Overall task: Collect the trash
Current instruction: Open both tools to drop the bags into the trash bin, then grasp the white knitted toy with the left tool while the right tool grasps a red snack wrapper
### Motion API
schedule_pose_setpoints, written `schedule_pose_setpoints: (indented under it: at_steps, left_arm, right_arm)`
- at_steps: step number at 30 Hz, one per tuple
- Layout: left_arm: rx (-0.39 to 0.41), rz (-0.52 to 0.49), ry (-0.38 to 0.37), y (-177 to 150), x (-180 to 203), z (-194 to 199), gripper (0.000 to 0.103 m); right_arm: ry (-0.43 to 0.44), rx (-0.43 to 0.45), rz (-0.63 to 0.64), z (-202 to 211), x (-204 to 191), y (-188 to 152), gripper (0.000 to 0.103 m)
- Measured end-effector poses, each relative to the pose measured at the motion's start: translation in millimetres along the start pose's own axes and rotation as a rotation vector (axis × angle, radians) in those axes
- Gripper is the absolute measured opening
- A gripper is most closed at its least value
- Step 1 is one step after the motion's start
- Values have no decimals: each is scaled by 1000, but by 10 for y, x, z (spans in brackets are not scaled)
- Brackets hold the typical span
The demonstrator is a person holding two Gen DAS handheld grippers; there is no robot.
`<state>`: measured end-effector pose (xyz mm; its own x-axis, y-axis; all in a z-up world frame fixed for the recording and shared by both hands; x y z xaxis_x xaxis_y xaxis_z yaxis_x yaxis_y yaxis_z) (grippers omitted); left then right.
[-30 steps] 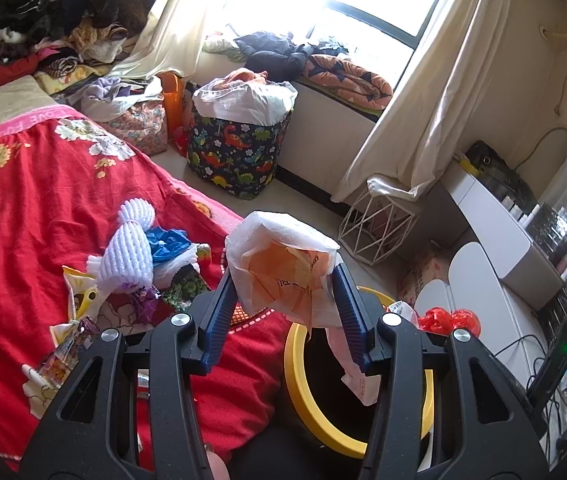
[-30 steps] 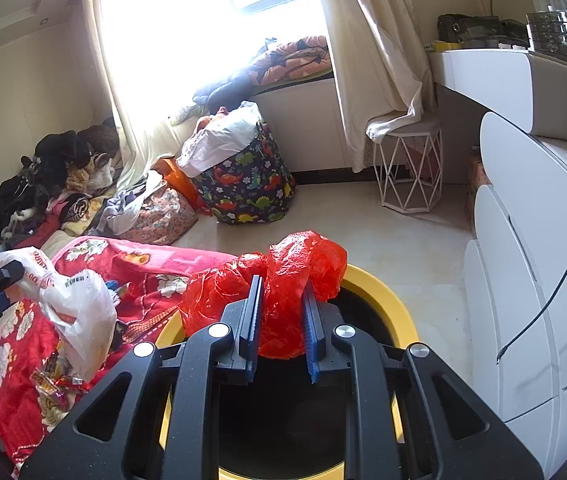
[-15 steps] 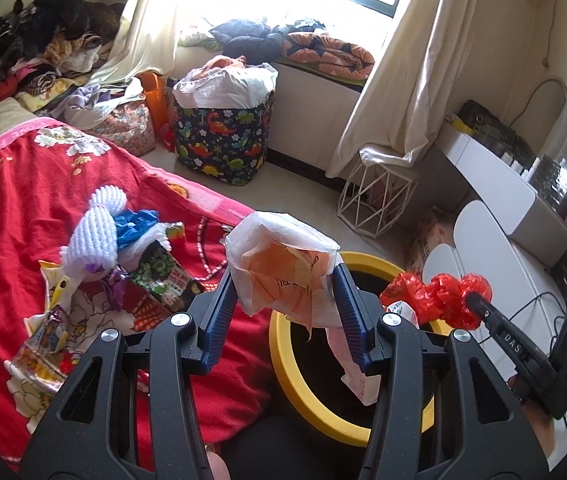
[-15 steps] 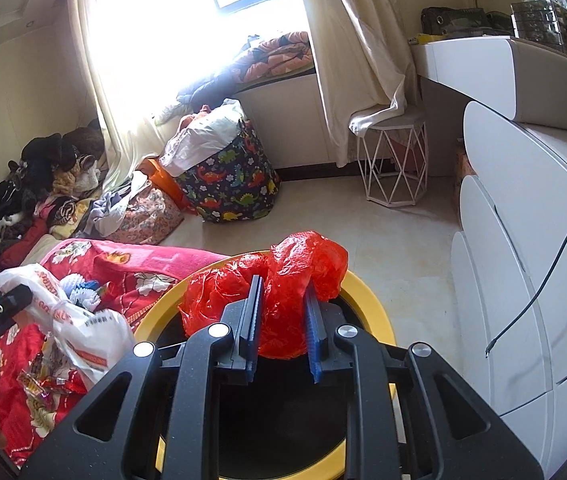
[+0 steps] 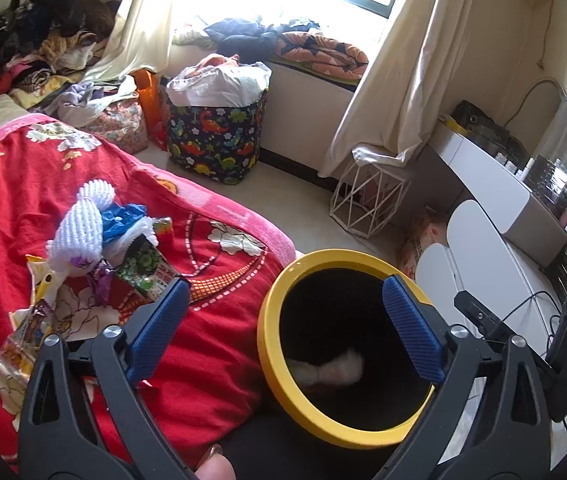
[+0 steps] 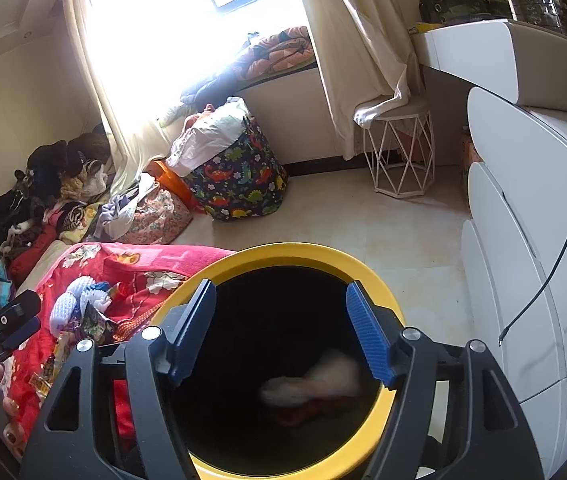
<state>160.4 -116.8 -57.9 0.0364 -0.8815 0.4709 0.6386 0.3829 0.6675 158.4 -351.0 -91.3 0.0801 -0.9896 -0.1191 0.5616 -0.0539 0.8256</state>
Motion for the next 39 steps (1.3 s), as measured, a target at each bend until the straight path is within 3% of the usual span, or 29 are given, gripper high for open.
schedule_pose_setpoints:
  at_steps: [22, 39]
  left_arm:
    - [106, 88, 55, 335, -464, 304, 92]
    - [151, 157, 96, 599, -941, 450, 92]
  right_arm:
    - [109, 65, 131, 191, -744, 131, 78]
    - [216, 44, 261, 155, -1466, 78, 79]
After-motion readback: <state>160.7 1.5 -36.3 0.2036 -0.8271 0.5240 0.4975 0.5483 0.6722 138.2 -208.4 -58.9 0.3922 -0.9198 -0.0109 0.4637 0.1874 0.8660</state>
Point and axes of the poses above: each gripper's, at about its wrist camera, not at the fingertips, and z roughly against the way its jaws point, x to its right, y to its top, the point moved 5 cm from there along -z, roughly the way its jaws point, and after that the axes turned 14 degrees about z, right-handed, at the moved point
